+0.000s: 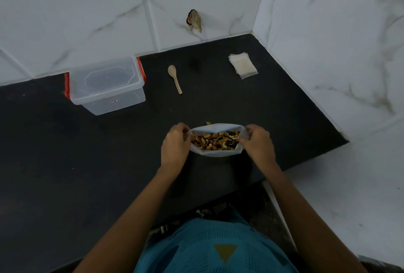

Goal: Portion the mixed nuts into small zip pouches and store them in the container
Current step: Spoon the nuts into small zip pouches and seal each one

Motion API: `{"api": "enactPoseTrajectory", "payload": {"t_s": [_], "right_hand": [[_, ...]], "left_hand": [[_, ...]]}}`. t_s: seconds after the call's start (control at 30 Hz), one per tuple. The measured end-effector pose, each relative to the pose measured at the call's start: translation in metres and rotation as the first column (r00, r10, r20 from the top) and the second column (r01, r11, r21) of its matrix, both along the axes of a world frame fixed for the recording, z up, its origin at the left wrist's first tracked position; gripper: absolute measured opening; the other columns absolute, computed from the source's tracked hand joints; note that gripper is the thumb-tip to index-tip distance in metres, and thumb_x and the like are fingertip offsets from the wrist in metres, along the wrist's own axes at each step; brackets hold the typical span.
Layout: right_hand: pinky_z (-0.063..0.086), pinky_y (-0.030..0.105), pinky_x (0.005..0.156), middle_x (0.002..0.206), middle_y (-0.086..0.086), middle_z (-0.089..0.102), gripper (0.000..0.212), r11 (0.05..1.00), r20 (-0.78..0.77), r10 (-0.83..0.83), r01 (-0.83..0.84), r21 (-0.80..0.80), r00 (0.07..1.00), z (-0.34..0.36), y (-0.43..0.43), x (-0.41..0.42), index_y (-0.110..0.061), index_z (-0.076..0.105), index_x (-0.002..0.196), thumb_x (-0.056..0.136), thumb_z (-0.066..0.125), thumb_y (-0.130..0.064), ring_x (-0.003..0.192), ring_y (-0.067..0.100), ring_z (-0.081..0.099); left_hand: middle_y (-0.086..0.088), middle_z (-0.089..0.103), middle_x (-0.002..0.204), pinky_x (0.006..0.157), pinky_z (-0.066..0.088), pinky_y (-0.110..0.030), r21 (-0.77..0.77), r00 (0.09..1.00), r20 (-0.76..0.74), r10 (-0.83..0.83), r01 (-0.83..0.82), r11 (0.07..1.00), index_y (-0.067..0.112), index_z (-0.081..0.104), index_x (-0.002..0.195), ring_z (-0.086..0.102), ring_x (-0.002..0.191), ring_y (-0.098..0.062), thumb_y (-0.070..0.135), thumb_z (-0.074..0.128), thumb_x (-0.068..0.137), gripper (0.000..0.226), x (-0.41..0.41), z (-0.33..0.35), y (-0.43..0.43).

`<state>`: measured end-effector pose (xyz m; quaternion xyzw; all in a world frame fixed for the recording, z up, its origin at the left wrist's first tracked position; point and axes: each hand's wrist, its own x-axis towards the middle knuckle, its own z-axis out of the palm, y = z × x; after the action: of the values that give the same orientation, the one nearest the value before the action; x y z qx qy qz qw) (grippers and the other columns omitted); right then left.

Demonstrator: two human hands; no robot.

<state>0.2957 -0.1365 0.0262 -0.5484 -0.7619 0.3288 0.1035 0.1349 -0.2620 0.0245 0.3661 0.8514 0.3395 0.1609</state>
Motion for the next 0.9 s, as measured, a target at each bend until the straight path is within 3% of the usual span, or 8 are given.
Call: {"api": "enactPoseTrajectory", "payload": {"t_s": [0.13,0.27,0.43,0.53,0.67,0.73,0.8,0.9], "right_hand": [[0.050,0.044,0.088,0.117,0.007,0.057,0.040,1.000,0.077,0.027,-0.028,0.013,0.997,0.001,-0.005,-0.006,-0.013,0.049,0.124,0.086,0.060,-0.020,0.106,0.023,0.056],[0.052,0.034,0.080,0.104,0.012,0.064,0.023,0.996,0.076,0.061,-0.065,0.060,0.995,0.007,0.001,-0.001,-0.006,0.060,0.111,0.089,0.054,-0.008,0.092,0.022,0.062],[0.051,0.033,0.084,0.104,0.012,0.068,0.024,0.997,-0.035,0.067,-0.068,-0.025,0.997,0.016,0.017,0.004,-0.006,0.068,0.107,0.087,0.053,-0.004,0.091,0.019,0.063],[0.045,0.023,0.079,0.108,0.010,0.066,0.025,0.992,-0.012,0.086,-0.086,-0.096,0.996,0.015,0.022,0.005,-0.005,0.066,0.110,0.088,0.054,-0.005,0.091,0.013,0.057],[0.042,0.029,0.094,0.127,0.011,0.051,0.055,0.978,0.002,0.100,-0.098,-0.187,0.995,0.004,0.019,0.003,-0.006,0.048,0.130,0.079,0.069,-0.005,0.115,0.022,0.051],[0.044,0.033,0.095,0.123,0.009,0.048,0.054,0.984,-0.021,0.165,-0.166,-0.071,0.986,-0.001,0.014,-0.002,-0.008,0.050,0.127,0.077,0.070,-0.004,0.115,0.023,0.049],[0.046,0.032,0.086,0.115,0.004,0.051,0.035,0.963,0.042,0.257,-0.259,0.078,0.966,-0.002,0.011,-0.005,-0.012,0.058,0.115,0.081,0.065,-0.006,0.108,0.020,0.052],[0.045,0.028,0.078,0.108,0.003,0.058,0.020,0.931,0.117,0.327,-0.341,0.133,0.938,0.007,0.016,-0.004,-0.012,0.062,0.108,0.090,0.054,-0.011,0.098,0.017,0.056]], "left_hand": [[-0.005,0.058,0.102,0.072,0.054,-0.034,-0.013,0.998,-0.063,-0.014,0.013,1.000,0.011,0.057,0.102,0.059,0.086,-0.015,0.020,0.050,0.094,0.014,0.000,0.001,0.005],[-0.006,0.060,0.101,0.069,0.050,-0.025,-0.018,0.995,-0.098,-0.015,0.013,1.000,0.010,0.059,0.100,0.059,0.087,-0.013,0.016,0.053,0.092,0.012,-0.011,0.002,0.005],[-0.006,0.063,0.102,0.068,0.048,-0.019,-0.007,1.000,-0.021,0.012,-0.012,1.000,0.011,0.059,0.104,0.062,0.087,-0.012,0.013,0.054,0.091,0.014,-0.027,0.005,0.005],[-0.008,0.060,0.107,0.070,0.047,-0.020,-0.028,0.999,-0.048,-0.023,0.021,0.999,0.010,0.059,0.106,0.061,0.091,-0.014,0.014,0.053,0.091,0.016,-0.026,0.002,0.007],[-0.008,0.046,0.128,0.091,0.048,-0.030,-0.032,0.991,-0.084,-0.104,0.102,0.994,0.011,0.050,0.124,0.051,0.113,-0.020,0.006,0.052,0.090,0.034,-0.021,0.002,0.009],[-0.006,0.046,0.129,0.095,0.047,-0.033,-0.048,0.972,-0.094,-0.214,0.210,0.976,0.013,0.048,0.126,0.049,0.116,-0.019,0.003,0.052,0.089,0.039,-0.019,0.005,0.012],[-0.003,0.050,0.122,0.090,0.047,-0.028,-0.101,0.946,-0.105,-0.306,0.296,0.950,0.014,0.053,0.119,0.050,0.110,-0.015,0.007,0.056,0.087,0.032,-0.018,0.007,0.015],[-0.003,0.054,0.115,0.084,0.048,-0.026,-0.119,0.932,-0.105,-0.347,0.335,0.935,0.014,0.056,0.112,0.054,0.102,-0.014,0.008,0.057,0.088,0.024,-0.020,0.007,0.016]]}}
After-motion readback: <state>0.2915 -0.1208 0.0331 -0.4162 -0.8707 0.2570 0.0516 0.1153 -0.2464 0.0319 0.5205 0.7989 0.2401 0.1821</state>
